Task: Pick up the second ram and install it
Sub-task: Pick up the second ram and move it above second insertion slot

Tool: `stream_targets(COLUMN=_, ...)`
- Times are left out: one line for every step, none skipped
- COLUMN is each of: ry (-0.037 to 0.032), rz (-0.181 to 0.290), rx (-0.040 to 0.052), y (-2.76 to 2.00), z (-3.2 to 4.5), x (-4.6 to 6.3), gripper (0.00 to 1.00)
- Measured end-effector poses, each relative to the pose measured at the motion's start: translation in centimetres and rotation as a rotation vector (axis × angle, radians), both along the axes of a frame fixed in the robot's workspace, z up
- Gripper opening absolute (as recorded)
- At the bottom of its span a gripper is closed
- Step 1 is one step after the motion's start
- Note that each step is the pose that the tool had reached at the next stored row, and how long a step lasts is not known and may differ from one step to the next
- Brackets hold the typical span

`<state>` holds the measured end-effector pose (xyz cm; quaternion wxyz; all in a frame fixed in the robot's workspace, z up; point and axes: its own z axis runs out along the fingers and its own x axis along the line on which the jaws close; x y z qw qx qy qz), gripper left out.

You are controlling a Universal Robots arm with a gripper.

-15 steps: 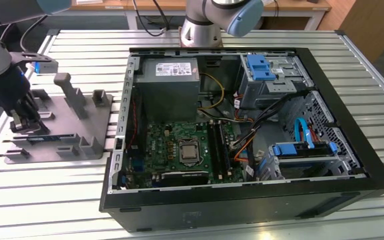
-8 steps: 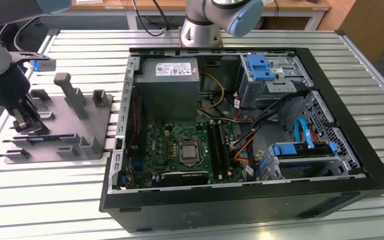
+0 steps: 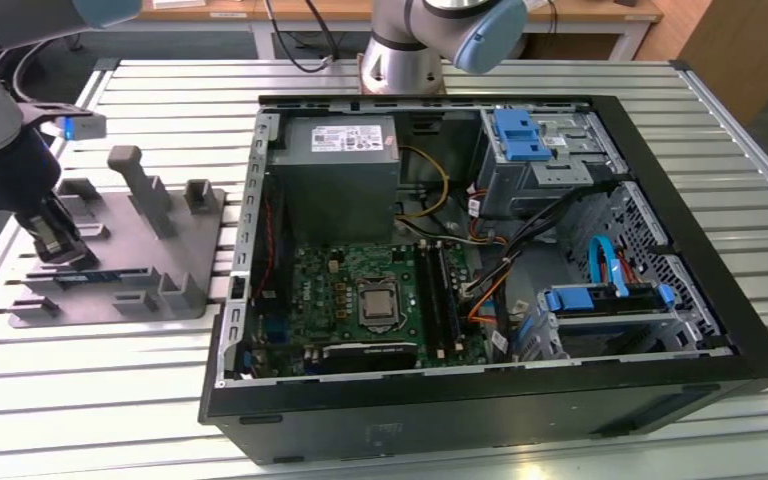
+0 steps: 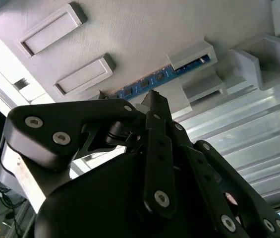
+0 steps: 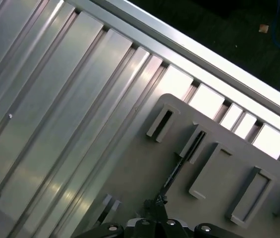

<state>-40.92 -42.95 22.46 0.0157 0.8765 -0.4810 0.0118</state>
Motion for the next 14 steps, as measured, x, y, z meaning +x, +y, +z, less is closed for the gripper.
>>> stream_targets(ry=0.0001, rz=0.014, rx=0.0, y=0.0, z=0.0, x=0.0, gripper=0.1)
stream_targets(ry=0.0, rz=0.027, rx=0.0, y=0.0, z=0.0, x=0.0, gripper=0.1)
stream_targets(ry=0.0, rz=0.041, rx=0.0, y=0.0, z=0.0, x=0.0, gripper=0.1)
stream_targets(ry=0.0, rz=0.054, rx=0.0, y=0.0, z=0.0, x=0.0, gripper=0.1)
stream_targets(ry=0.0, rz=0.068, rx=0.0, y=0.0, z=-0.01, x=0.0, gripper=0.1)
stream_targets(ry=0.0, rz=0.082, rx=0.0, y=0.0, z=-0.01, x=0.0, gripper=0.1)
stream_targets(ry=0.0, rz=0.097, rx=0.0, y=0.0, z=-0.01, x=0.0, gripper=0.1)
stream_targets(ry=0.0, rz=0.11, rx=0.0, y=0.0, z=-0.01, x=0.0, gripper=0.1)
stream_targets(ry=0.0, rz=0.123, rx=0.0, y=0.0, z=-0.01, x=0.0, gripper=0.1)
stream_targets(ry=0.0, rz=0.138, rx=0.0, y=0.0, z=-0.01, x=0.0, gripper=0.1)
stream_targets(ry=0.0, rz=0.151, rx=0.0001, y=0.0, z=-0.01, x=0.0, gripper=0.1)
stream_targets(ry=0.0, rz=0.165, rx=0.0, y=0.0, z=-0.02, x=0.0, gripper=0.1)
stream_targets(ry=0.0, rz=0.178, rx=0.0, y=0.0, z=-0.01, x=0.0, gripper=0.1)
stream_targets(ry=0.0, rz=0.192, rx=0.0, y=0.0, z=-0.02, x=0.0, gripper=0.1)
